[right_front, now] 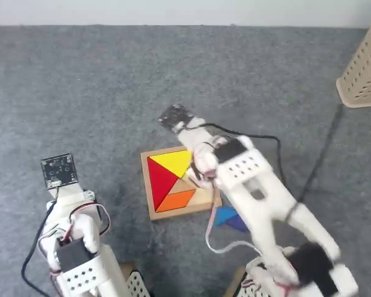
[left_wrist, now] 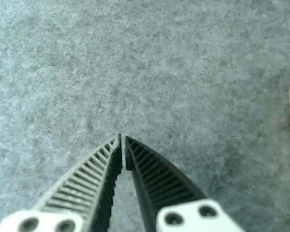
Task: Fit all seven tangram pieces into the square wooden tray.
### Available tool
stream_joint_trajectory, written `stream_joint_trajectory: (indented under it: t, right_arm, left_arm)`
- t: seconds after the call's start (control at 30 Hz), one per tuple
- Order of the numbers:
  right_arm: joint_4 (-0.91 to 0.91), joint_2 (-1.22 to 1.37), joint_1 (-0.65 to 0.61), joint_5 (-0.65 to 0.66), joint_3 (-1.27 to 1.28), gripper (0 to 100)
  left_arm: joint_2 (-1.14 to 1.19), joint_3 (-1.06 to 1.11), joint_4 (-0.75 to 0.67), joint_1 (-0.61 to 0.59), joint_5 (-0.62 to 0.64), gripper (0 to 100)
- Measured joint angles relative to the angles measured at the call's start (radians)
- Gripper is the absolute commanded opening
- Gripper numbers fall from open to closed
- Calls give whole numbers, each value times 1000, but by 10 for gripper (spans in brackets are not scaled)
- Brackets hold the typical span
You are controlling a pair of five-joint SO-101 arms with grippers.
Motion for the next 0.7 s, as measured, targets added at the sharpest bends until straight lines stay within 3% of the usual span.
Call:
stream_joint_trajectory:
  t: [0.3,0.53,0.7]
  right_arm:
    - [-71,267,-31,68,-101,18]
    - [-71,290,-32,69,-121,180]
    - [-71,290,-34,69,-121,187]
  left_arm:
    - [0,0,0,0,0,13]
    - [0,0,0,0,0,13]
    - [0,0,0,0,0,13]
